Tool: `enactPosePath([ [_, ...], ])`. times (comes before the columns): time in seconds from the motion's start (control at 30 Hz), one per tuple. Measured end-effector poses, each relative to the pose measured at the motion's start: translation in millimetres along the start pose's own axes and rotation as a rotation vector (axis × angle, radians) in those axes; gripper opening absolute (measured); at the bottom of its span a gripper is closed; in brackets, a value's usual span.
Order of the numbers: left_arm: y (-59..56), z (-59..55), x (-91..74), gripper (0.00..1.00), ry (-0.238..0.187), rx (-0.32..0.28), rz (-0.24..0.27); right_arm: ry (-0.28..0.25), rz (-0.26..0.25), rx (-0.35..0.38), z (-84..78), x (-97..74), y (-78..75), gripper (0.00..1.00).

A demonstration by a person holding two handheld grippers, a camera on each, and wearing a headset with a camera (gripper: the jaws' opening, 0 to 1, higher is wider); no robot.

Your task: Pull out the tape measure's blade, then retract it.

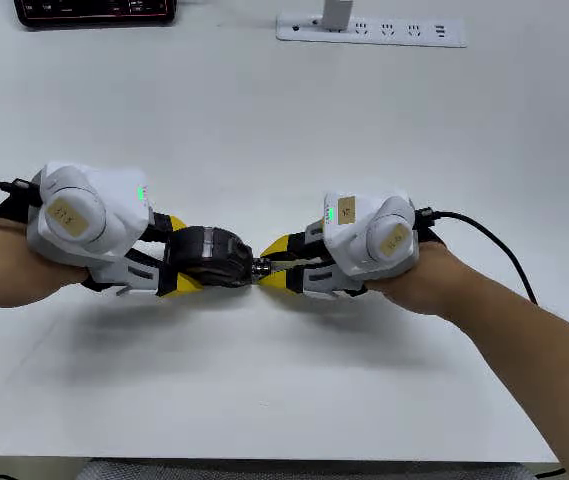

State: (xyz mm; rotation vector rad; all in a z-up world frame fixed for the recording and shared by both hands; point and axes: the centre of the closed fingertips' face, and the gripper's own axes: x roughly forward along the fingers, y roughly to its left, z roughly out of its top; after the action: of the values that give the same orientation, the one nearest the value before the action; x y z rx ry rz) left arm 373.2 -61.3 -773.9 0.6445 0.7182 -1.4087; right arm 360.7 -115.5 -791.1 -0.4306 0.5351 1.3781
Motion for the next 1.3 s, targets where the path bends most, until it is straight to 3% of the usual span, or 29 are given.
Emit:
enactPosePath([
  [1.3,-0.1,1.2,-0.5,0.28,-0.008,-0.01,0.006,0.063,-0.026,-0.005,-28.9,-43.1,-4.3,0.1],
])
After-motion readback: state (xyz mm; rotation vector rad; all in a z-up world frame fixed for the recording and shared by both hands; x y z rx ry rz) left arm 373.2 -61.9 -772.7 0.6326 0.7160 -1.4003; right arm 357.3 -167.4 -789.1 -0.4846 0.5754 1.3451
